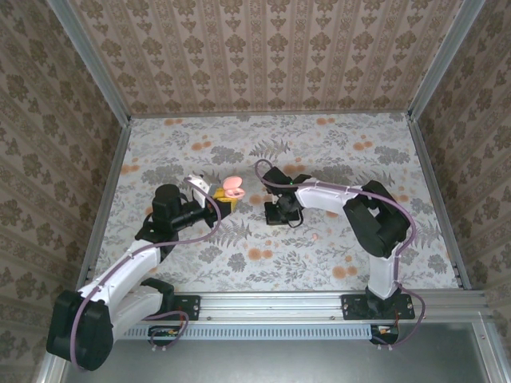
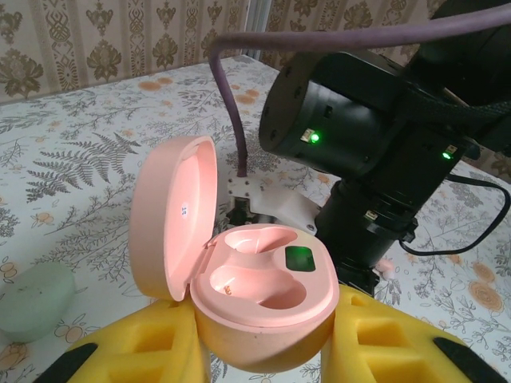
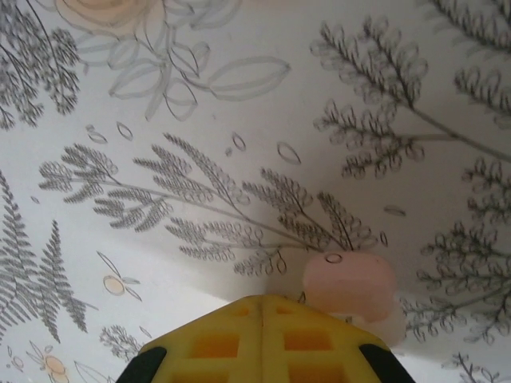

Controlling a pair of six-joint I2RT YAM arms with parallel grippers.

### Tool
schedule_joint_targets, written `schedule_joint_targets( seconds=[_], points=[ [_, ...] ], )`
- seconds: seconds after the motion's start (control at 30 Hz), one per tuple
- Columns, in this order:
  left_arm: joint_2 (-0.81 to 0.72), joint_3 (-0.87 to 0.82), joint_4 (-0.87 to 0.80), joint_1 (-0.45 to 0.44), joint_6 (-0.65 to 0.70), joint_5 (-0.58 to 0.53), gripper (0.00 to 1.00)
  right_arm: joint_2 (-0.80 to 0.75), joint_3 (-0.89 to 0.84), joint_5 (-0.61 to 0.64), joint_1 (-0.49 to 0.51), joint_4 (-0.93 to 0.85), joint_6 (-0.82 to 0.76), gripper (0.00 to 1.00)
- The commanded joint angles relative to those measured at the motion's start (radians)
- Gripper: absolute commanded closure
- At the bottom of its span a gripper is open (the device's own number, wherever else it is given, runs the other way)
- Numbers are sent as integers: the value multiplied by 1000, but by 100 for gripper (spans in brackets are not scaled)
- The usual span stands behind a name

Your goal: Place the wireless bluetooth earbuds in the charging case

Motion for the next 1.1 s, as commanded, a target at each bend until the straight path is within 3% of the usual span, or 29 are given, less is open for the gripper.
schedule_joint_targets(
  seconds=[0.0, 0.33, 0.67, 0.83, 1.07],
  points=[
    [-17, 0, -1, 6, 13, -1, 82, 41, 55, 61, -3, -64, -38, 97],
    [-28, 0, -21, 7, 26, -5, 82, 30, 109, 97, -46, -96, -38, 96],
    [-11, 7, -7, 6, 22, 2, 82, -114, 83, -55, -106, -22, 6, 90],
    [-17, 4, -7, 6, 18, 7, 82, -107, 52, -177, -182, 27, -130, 76],
    [-30, 0, -18, 5, 17, 3, 82, -5, 91, -253, -232, -15, -271, 70]
  ],
)
